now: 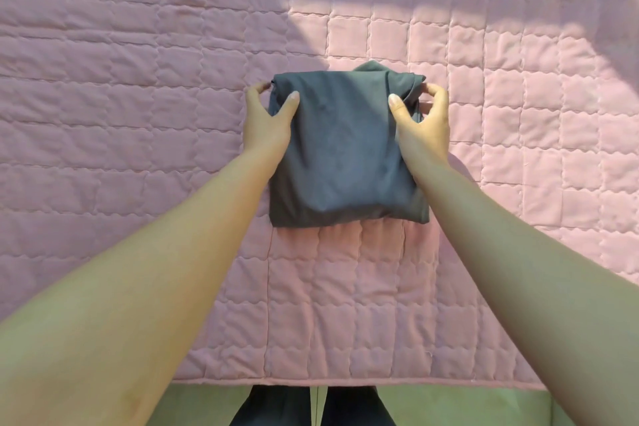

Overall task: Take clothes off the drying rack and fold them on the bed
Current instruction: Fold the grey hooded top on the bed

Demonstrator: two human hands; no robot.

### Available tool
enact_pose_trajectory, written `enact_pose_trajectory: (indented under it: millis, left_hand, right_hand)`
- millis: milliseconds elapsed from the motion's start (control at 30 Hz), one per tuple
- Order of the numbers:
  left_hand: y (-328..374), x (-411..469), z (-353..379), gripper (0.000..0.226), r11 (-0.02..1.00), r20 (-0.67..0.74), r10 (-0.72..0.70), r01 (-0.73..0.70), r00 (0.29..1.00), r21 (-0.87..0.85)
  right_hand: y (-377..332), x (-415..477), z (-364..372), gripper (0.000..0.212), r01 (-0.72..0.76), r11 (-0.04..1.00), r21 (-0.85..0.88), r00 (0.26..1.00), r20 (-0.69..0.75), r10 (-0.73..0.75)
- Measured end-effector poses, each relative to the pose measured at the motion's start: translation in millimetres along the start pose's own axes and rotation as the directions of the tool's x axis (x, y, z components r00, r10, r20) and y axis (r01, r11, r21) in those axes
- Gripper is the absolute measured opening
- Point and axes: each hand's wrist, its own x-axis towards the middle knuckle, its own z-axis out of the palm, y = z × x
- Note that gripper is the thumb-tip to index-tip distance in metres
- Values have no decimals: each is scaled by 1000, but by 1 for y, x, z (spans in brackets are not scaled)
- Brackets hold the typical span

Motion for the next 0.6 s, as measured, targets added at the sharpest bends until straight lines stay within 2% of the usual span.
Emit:
enact_pose_trajectory:
  millis: [100, 167, 267, 367, 400, 433, 467, 500, 533, 567, 600]
  left_hand:
    - [4, 13, -1, 19, 997, 28, 70, -71, 997, 28]
    - [8, 20, -2, 9, 993, 64, 88, -92, 994, 70]
    - [10, 35, -4, 15, 991, 50, 123, -125, 991, 53]
    - [14, 42, 1, 7, 989, -37, 120, -116, 992, 92]
    - [15, 41, 5, 10, 987, -78, 98, -87, 992, 135]
    - [15, 36, 9, 23, 977, -133, 105, -77, 986, 201]
    - [15, 28, 14, 35, 951, -189, 164, -105, 968, 290]
    - [13, 18, 17, 42, 902, -214, 286, -187, 934, 389]
    - [8, 5, 20, 46, 822, -166, 428, -306, 888, 480]
    - [-1, -10, 24, 48, 708, -42, 547, -435, 836, 556]
    - [-14, -23, 28, 48, 578, 117, 616, -548, 779, 605]
  right_hand:
    - [2, 19, 3, 24, 63, 997, -55, 998, -7, -63]
    - [4, 32, 2, 20, 62, 994, -85, 998, 5, -62]
    - [0, 49, -5, 36, 75, 997, 31, 995, -74, -73]
    - [-4, 62, -6, 18, 43, 999, 31, 990, -133, -38]
    - [-5, 61, -5, 7, 30, 999, -19, 992, -124, -32]
    - [-6, 58, -2, 13, 36, 995, -94, 992, -115, -47]
    - [-6, 51, 0, 28, 96, 977, -192, 986, -116, -120]
    - [-7, 39, 3, 40, 196, 936, -291, 964, -115, -238]
    - [-8, 25, 6, 47, 313, 875, -369, 925, -92, -369]
    - [-7, 8, 11, 51, 429, 791, -436, 878, -6, -479]
    - [-1, -8, 15, 52, 537, 686, -491, 827, 146, -543]
